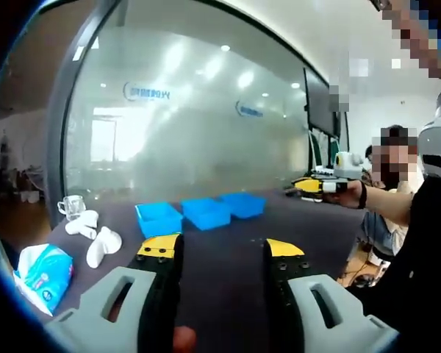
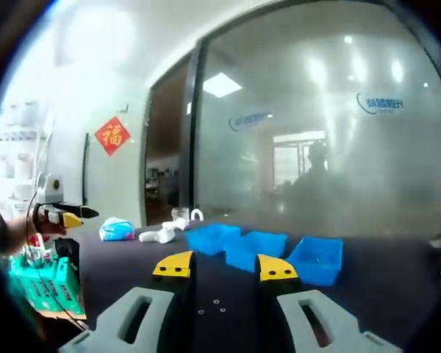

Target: Sort the screws, nuts, and washers into the corresponding bins

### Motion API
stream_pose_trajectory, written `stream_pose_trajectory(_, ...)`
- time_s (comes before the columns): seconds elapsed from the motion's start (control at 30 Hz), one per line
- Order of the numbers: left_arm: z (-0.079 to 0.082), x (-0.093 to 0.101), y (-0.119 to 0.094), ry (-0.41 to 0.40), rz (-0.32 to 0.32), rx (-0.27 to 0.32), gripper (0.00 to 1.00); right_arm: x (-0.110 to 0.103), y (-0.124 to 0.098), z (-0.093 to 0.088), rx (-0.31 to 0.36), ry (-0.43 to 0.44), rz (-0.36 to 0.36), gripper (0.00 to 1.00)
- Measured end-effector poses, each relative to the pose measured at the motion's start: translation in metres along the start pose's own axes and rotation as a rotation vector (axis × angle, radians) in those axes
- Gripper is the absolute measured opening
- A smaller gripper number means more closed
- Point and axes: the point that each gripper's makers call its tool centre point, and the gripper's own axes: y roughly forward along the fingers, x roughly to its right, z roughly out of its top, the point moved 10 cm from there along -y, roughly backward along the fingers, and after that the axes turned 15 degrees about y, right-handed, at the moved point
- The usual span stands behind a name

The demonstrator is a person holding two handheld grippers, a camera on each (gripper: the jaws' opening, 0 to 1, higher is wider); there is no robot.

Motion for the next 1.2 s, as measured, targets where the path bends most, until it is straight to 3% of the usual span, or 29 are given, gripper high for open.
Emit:
stream_pose_trajectory(0.67, 0.001, 0.010, 0.007, 0.001, -0.030, -0.004, 0.43, 0.006, -0.058, -0.030, -0.055, -0.016, -0.032, 0.32)
stream_pose_trajectory(1.2, -0.001, 0.011, 0.013, -0.010, -0.034, 0.000, 0.43, 0.007, -0.075, -0.030, -0.036, 0.016, -0.069, 0.33)
